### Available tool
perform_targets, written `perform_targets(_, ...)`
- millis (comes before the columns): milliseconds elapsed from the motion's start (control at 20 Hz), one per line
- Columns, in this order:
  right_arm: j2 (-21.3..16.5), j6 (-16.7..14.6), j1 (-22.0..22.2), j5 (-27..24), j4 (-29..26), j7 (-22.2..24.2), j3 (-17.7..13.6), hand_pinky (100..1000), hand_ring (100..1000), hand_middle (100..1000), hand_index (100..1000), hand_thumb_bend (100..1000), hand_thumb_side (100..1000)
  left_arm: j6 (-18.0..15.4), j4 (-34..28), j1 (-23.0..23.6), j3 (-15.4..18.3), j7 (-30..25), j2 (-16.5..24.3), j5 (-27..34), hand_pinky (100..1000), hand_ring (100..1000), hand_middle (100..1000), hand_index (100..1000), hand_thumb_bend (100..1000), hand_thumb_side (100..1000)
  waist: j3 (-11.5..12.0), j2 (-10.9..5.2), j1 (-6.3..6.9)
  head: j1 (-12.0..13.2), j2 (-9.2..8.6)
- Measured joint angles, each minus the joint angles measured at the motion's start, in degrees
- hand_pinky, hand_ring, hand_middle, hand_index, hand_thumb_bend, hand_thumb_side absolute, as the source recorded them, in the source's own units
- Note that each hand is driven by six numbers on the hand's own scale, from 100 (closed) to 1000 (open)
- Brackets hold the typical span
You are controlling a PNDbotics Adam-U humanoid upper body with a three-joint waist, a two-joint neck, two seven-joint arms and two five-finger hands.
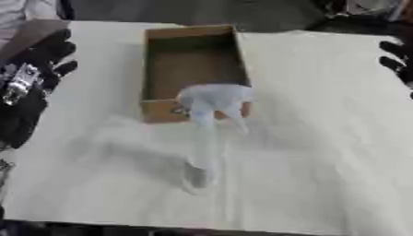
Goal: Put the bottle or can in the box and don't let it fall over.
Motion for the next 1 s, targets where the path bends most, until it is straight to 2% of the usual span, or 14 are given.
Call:
perform_targets(100,0.0,0.0,0.0,0.0,0.0,0.0,0.0,1000,1000,1000,883,100,570,-0.5,0.0,0.0,0.0,0.5,0.0,-0.1,1000,1000,1000,923,100,672,0.0,0.00,0.00,0.0,0.00)
perform_targets(350,0.0,0.1,0.0,0.0,0.0,-0.1,0.0,1000,1000,1000,882,100,571,-0.9,0.0,0.0,0.2,0.9,0.4,-4.9,1000,1000,1000,959,100,672,0.0,0.00,0.00,0.0,0.00)
perform_targets(600,0.0,0.3,0.0,0.0,0.0,-0.3,0.0,1000,1000,1000,882,100,571,-0.5,0.0,0.0,0.2,0.8,0.4,-8.5,1000,1000,1000,934,100,672,0.2,0.00,0.00,0.0,0.00)
perform_targets(700,0.0,0.4,0.0,0.0,0.0,-0.3,0.0,1000,1000,1000,881,100,571,0.1,0.0,0.0,0.2,1.7,0.4,-8.9,1000,1000,1000,881,100,672,0.2,0.00,0.00,0.0,-0.01)
perform_targets(850,0.0,0.5,0.0,0.0,0.0,-0.4,0.0,1000,1000,1000,880,100,572,2.1,0.0,0.0,0.7,6.0,0.4,-9.2,1000,1000,975,822,100,672,0.3,0.00,0.00,0.0,-0.02)
perform_targets(1000,0.0,0.5,0.0,0.0,0.0,-0.5,0.0,1000,1000,1000,879,100,572,3.9,0.0,0.0,0.7,12.7,0.4,-5.6,1000,1000,1000,851,100,672,0.3,0.00,0.00,0.1,-0.05)
